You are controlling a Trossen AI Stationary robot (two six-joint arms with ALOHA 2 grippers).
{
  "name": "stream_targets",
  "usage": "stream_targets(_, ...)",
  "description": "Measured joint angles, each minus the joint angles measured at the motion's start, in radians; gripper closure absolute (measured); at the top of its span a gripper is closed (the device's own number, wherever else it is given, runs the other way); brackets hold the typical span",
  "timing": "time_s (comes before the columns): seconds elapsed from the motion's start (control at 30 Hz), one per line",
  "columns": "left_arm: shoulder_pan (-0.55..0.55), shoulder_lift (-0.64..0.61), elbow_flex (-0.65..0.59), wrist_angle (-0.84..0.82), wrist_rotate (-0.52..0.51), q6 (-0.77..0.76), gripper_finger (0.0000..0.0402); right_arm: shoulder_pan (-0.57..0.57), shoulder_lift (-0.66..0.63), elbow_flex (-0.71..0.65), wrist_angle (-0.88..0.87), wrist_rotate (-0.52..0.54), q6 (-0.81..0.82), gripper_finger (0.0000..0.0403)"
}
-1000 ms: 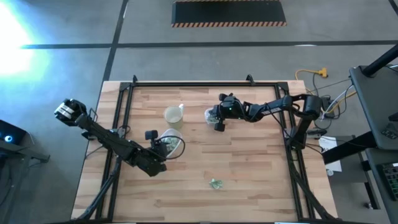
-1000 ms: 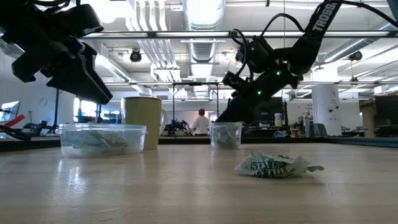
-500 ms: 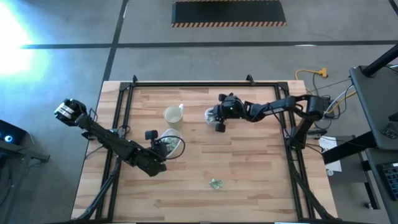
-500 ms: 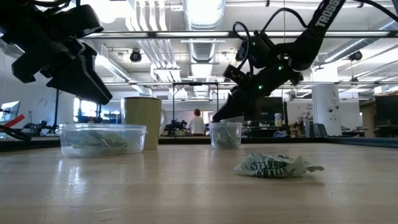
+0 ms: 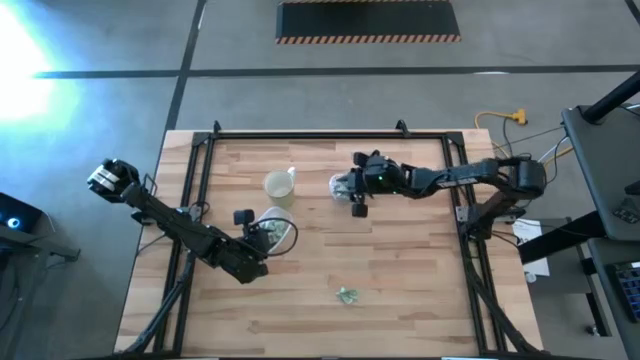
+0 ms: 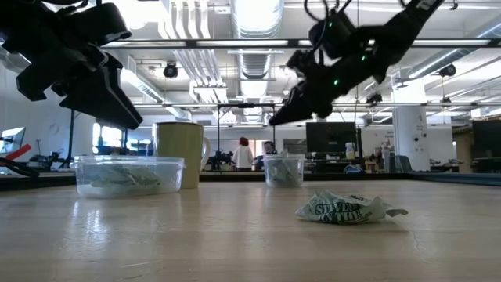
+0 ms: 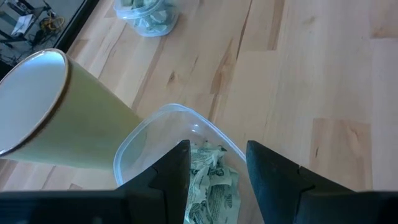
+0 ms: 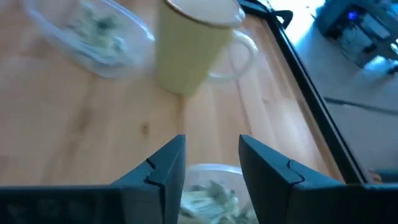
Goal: Pick and place items into bin
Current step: Put the stevia packet into the bottom transparent bin
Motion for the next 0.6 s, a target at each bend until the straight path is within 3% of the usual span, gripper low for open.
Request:
stream_targets(0.27,0.0,0.001,0.0,0.155,0.027,0.046,0.0262,0.149,-0.203,0.0,-0.296,-0.044,-0.017,0.0267)
stream_targets(0.6,0.0,0.096,-0.026,0.853,0.295,0.542,0.0262,0.346,-0.312,-0.053,-0.493,-0.082,0.113,0.0281)
